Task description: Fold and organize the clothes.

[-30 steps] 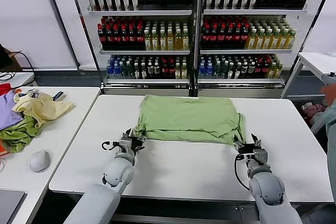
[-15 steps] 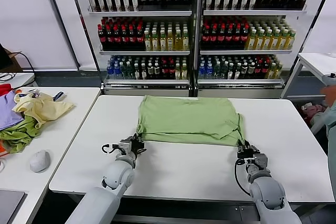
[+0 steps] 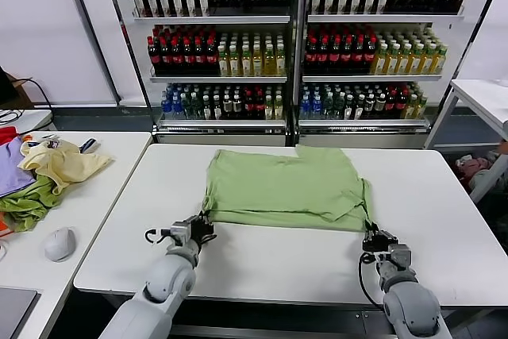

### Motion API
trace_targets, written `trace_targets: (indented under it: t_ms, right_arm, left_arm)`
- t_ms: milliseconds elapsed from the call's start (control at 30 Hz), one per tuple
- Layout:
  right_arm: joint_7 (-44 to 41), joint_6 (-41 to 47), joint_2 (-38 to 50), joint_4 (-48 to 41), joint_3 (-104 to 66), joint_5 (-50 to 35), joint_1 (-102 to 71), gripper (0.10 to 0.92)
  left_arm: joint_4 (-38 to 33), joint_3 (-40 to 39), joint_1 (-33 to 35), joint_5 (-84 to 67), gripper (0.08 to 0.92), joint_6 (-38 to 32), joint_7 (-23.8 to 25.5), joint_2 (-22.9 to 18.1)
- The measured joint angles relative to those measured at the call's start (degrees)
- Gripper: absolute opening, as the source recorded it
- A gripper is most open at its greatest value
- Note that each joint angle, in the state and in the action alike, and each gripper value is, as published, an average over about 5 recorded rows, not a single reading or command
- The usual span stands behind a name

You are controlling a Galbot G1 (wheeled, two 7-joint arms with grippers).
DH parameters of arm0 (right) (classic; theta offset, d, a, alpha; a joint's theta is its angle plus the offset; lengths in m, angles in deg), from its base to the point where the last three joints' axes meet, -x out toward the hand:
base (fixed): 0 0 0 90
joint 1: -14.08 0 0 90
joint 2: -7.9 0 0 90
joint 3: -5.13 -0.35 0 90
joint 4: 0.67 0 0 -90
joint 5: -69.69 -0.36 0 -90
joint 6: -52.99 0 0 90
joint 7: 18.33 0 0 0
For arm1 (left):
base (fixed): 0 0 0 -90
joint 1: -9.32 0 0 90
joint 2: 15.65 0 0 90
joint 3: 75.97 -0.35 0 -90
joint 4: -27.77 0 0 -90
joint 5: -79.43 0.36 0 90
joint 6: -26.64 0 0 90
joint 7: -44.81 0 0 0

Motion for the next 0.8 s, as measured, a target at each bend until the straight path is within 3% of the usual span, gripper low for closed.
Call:
trace_targets:
  t_ms: [433,567,800]
  right_arm:
    - [-0.66,0.48,0.34,10.76,-2.35,2.19,-11.66,0.18]
    - [-0.96,-0.06,0.59,13.2,-2.98,2.69,-13.6,0.284]
    - [-0.35,-0.75,1.81,15.83,-3.6,1.11,-13.21,0.491]
  left_arm:
    - [-16.04,7.9,18.72,5.32,0.096,0.99,2.84,-0.83]
    - [-19.2,9.67,22.2,7.34,0.136,1.61,3.45,-1.04]
    - [-24.18,12.79,25.04,8.84,0.335,2.45,4.46,-0.1]
